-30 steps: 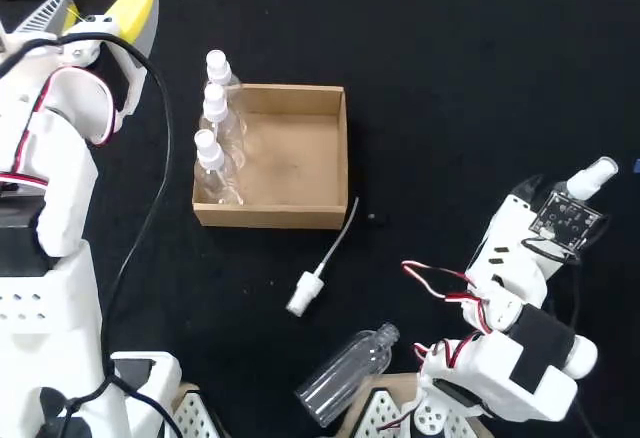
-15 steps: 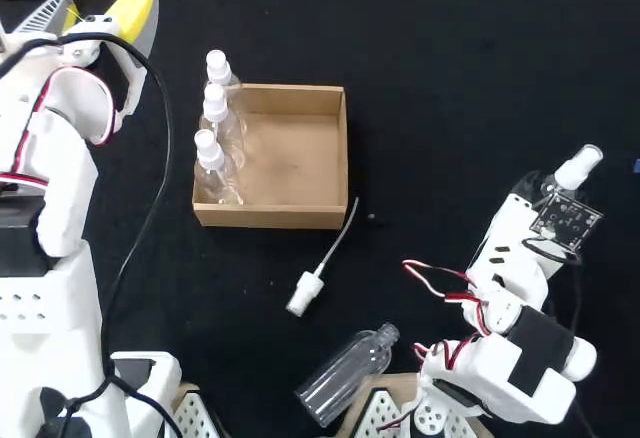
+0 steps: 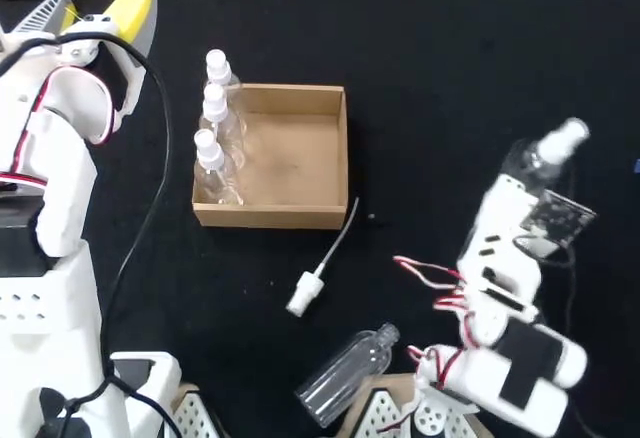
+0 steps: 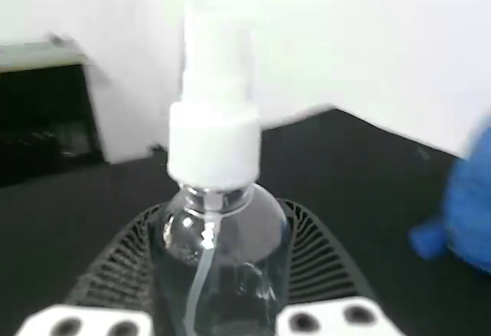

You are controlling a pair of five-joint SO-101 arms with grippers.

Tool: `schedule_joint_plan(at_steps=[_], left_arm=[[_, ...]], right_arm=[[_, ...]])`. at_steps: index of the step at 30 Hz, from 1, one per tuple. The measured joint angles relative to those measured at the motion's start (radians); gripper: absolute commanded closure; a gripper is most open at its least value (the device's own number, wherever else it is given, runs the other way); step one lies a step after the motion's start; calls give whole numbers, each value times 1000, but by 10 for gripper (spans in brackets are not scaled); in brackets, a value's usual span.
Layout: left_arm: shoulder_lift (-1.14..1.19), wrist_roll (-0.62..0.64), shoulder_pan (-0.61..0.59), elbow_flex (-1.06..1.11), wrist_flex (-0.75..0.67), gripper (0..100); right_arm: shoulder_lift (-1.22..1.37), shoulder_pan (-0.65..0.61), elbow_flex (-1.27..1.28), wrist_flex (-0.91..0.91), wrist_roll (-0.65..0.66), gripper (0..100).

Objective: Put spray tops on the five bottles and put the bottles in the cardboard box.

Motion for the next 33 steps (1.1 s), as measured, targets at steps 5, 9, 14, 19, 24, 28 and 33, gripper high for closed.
schedule_joint_plan(at_steps=[5, 9, 14, 19, 24, 28, 33], left_arm=[[0, -3, 0, 0, 0, 766], [2, -3, 0, 0, 0, 766], [2, -3, -77, 32, -74, 766], [2, -3, -187, 141, -206, 766], [8, -3, -255, 264, -315, 766], [12, -3, -364, 471, -361, 766], [12, -3, -433, 784, -425, 766]], right_arm=[[-227, -129, -52, 255, -6, 988], [-422, -250, -172, 595, -15, 988], [-519, -470, -310, 875, -75, 988], [-463, -644, -394, 891, -114, 988], [-299, -698, -437, 845, -117, 988], [-163, -695, -437, 695, -117, 988], [25, -695, -445, 539, -117, 988]])
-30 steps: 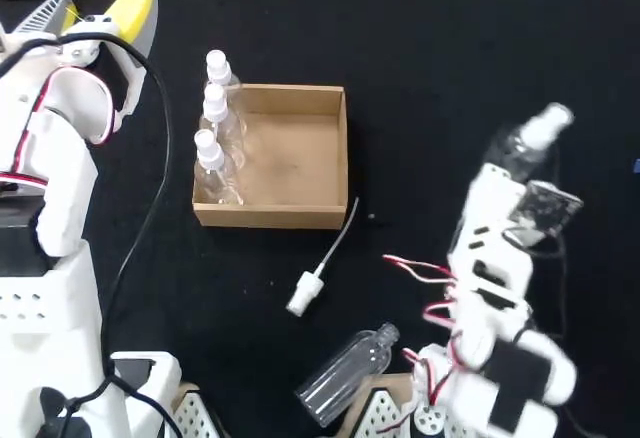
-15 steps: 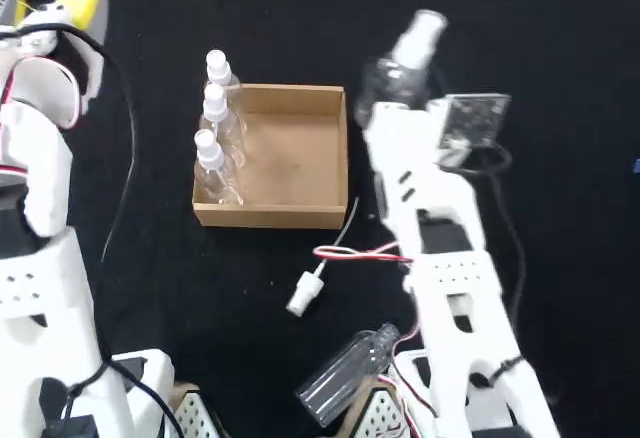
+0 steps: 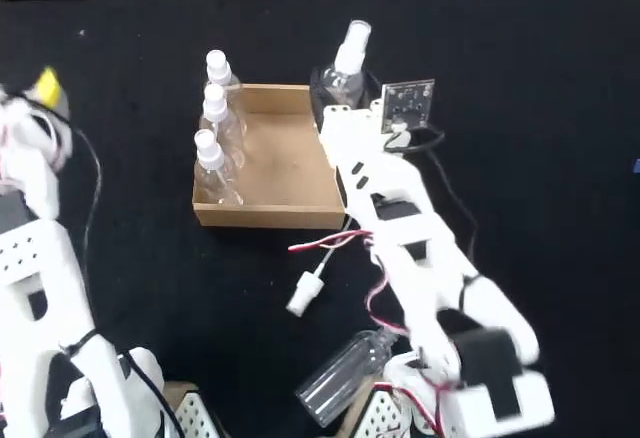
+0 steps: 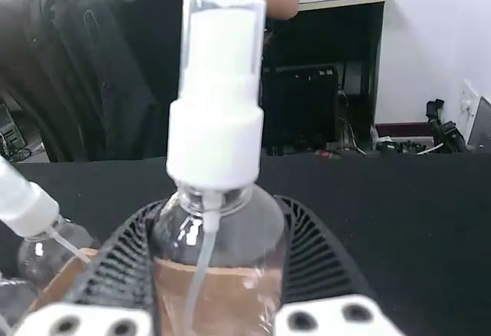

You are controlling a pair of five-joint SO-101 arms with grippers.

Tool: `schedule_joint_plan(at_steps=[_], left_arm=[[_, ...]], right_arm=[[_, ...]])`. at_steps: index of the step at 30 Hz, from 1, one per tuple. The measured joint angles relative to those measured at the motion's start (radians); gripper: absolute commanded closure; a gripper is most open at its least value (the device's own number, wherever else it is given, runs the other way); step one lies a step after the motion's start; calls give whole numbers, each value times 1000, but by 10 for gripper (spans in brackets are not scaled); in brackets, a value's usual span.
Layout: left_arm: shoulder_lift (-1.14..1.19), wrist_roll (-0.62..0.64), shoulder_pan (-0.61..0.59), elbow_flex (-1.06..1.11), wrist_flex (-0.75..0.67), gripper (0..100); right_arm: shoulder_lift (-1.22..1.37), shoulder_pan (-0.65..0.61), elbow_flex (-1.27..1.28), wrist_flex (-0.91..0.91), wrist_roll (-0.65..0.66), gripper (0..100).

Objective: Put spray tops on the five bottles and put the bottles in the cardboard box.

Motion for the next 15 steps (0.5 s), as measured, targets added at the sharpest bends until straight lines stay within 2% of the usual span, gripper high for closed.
schedule_joint_plan(at_steps=[6, 12, 15], left_arm=[[0, 0, -6, 362, -305, 766], [0, 0, 35, 684, -715, 766], [0, 0, 46, 775, -855, 766]], right_arm=[[104, -29, -2, -140, 0, 988], [104, -48, -11, -157, 0, 988], [104, -48, -12, -157, 0, 988]])
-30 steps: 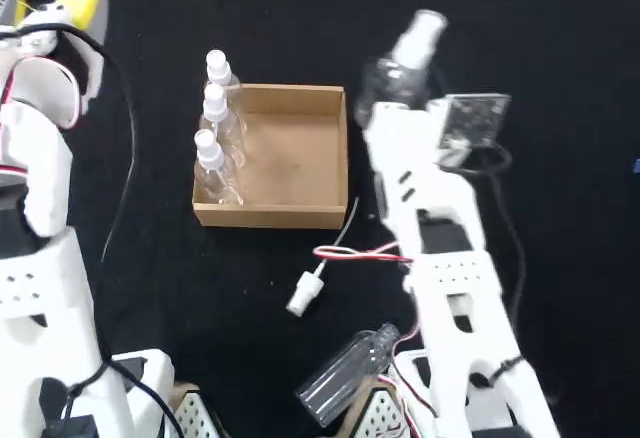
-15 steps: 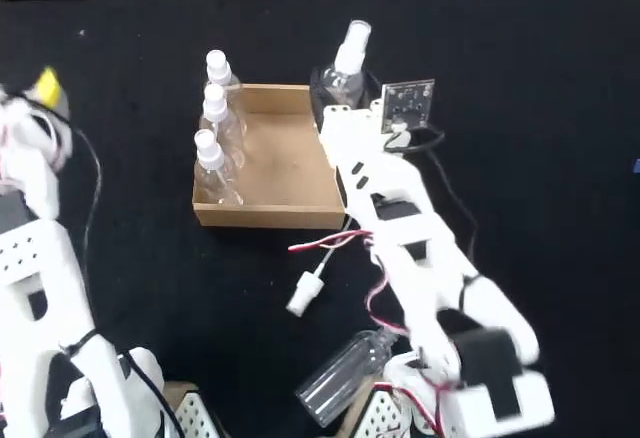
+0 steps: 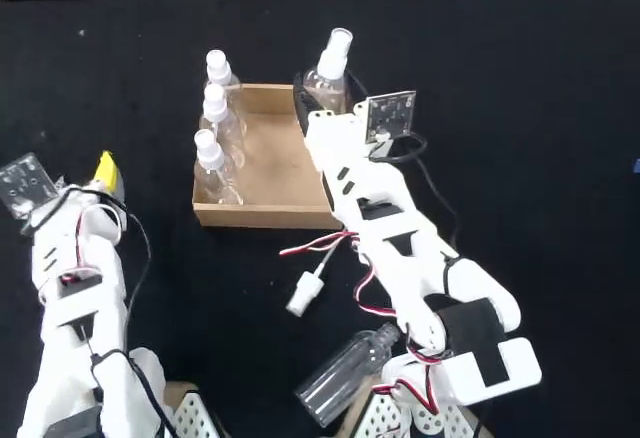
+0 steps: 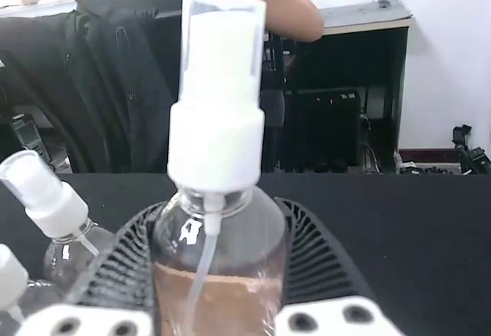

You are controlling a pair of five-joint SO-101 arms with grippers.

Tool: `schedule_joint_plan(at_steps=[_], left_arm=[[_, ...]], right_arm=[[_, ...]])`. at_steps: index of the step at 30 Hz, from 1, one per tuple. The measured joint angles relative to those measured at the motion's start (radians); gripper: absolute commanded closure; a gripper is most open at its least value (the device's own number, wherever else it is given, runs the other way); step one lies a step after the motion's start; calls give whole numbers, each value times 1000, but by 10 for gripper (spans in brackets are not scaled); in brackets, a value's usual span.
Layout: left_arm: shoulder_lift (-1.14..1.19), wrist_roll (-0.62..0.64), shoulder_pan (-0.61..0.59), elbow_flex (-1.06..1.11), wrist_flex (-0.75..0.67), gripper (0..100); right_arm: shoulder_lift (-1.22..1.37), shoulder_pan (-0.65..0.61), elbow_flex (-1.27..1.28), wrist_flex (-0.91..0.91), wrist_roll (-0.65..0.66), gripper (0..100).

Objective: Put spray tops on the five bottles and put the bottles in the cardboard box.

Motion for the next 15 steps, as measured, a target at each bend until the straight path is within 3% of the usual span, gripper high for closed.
schedule_joint_plan(at_steps=[8, 15], left_arm=[[0, 0, 23, 40, -43, 766], [0, 0, 133, 78, -49, 766]], right_arm=[[141, 0, -15, -18, 0, 988], [287, 0, -77, -107, 0, 988]])
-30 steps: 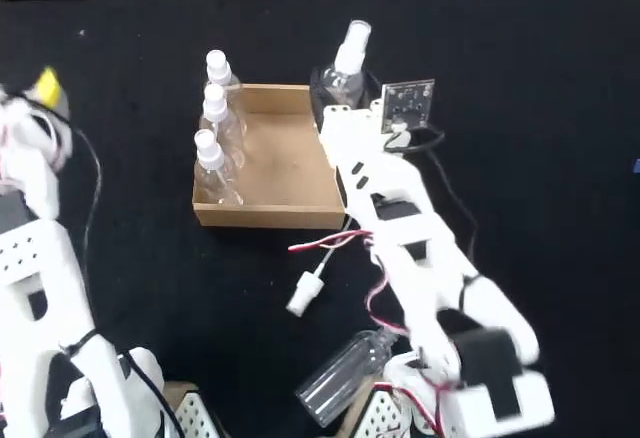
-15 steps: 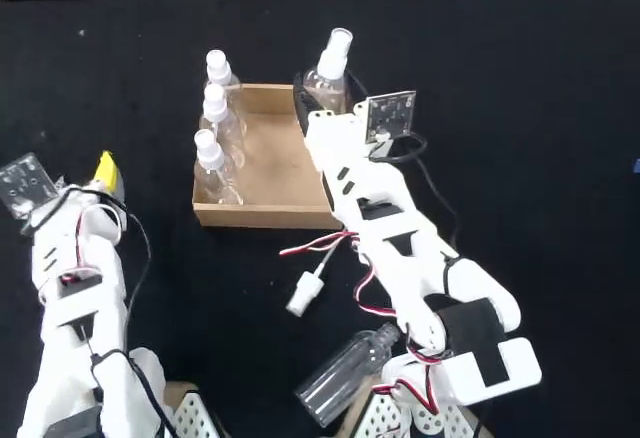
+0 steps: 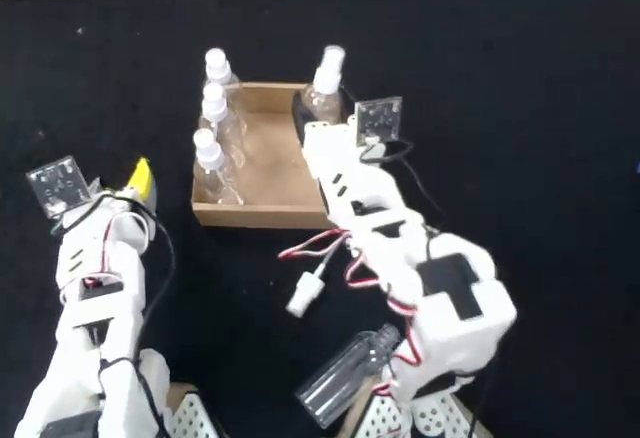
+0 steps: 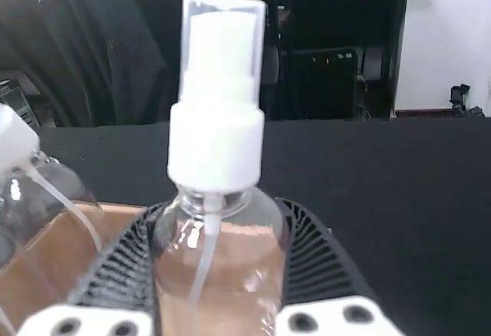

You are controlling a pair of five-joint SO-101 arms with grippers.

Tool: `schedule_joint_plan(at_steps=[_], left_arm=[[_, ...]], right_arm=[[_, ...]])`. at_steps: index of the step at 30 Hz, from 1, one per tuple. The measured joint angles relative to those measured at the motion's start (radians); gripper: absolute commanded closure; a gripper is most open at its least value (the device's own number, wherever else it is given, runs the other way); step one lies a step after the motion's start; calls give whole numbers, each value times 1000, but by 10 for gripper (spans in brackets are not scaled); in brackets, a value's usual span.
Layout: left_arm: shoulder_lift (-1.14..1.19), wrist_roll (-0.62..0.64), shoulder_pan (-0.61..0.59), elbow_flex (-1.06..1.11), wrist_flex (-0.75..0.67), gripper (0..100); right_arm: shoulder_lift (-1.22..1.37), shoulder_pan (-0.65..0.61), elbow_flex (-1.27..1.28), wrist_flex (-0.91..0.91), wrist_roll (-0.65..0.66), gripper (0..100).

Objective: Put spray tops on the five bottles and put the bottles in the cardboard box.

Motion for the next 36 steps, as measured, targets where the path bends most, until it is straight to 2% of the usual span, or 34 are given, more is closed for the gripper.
schedule_joint_plan(at_steps=[4, 11, 36], left_arm=[[0, 0, 11, 0, 0, 766], [0, 0, 11, 0, 0, 766], [0, 0, 11, 0, 0, 766]], right_arm=[[54, 0, -31, -3, 8, 988], [66, 0, -34, -11, 98, 988], [66, 32, -34, -11, 103, 985]])
